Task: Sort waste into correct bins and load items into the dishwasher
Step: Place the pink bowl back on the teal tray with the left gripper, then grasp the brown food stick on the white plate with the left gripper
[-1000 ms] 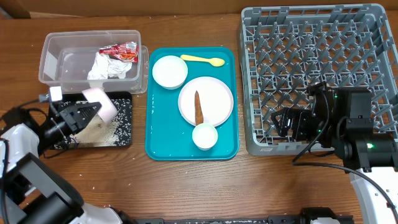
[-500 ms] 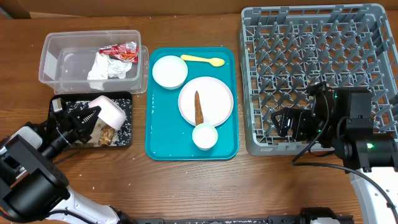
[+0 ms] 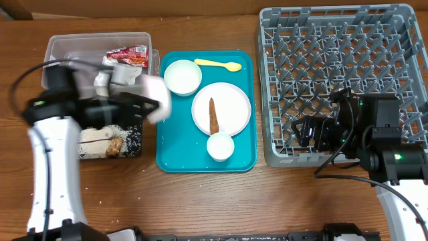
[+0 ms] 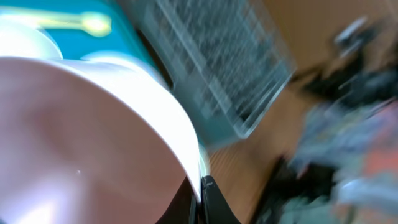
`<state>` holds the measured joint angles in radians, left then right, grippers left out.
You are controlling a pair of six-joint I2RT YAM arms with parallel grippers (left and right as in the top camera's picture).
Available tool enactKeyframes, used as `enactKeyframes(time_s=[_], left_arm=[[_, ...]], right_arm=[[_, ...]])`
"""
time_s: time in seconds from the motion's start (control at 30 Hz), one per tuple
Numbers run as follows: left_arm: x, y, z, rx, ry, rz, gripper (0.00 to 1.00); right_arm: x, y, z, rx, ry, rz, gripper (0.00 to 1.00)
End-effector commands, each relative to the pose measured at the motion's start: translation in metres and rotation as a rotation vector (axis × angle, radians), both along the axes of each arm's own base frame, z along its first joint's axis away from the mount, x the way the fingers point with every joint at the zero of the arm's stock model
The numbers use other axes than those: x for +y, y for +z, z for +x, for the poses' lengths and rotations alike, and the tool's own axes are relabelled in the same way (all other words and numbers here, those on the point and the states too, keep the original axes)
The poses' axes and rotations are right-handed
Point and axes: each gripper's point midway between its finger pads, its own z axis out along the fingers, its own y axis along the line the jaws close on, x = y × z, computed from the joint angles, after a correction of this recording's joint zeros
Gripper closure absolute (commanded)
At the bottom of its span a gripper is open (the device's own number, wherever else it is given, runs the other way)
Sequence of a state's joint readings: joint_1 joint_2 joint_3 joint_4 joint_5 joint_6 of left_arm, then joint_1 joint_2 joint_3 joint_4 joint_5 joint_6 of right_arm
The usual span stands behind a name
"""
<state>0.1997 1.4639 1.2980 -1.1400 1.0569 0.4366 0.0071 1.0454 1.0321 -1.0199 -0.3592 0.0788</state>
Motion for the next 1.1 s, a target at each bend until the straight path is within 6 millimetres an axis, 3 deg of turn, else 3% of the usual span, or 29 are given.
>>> enactKeyframes(time_s=[0.0,0.23,0.47,0.6,0.77,0.83,0.93,1.07], left_arm=[[-0.004,-0.077,0.001,0.177,0.053,0.492,0.96],[-0.034,-0.146,-0.005,0.327,0.129,0.867,0.96],[-0.042,-0.195,-0.012,0.434,0.094,0.986,0.96],[-0.042,-0.21,-0.011,0.462,0.094,0.996,0.95],[-0.046,-0.2,-0.002,0.437,0.109,0.98,0.43],[-0.049,-0.19,0.005,0.424,0.113,0.973,0.31],[-0.062,-0.155,0.034,0.329,0.129,0.928,0.19],[-0.089,-0.123,0.074,0.15,0.127,0.823,0.15]], right_arm=[[0.0,0.008,0.002,-0.023,-0.001,0.006,0.0],[0.0,0.008,0.002,-0.022,-0.001,0.005,0.0],[0.0,0.008,0.002,-0.022,-0.001,0.005,0.0],[0.0,0.008,0.002,-0.023,-0.001,0.005,0.0],[0.0,0.008,0.003,-0.024,-0.003,0.002,0.0],[0.0,0.008,0.003,-0.024,-0.003,0.002,0.0],[0.0,0.008,0.003,-0.024,-0.003,0.002,0.0],[0.0,0.008,0.003,-0.024,-0.003,0.002,0.0]])
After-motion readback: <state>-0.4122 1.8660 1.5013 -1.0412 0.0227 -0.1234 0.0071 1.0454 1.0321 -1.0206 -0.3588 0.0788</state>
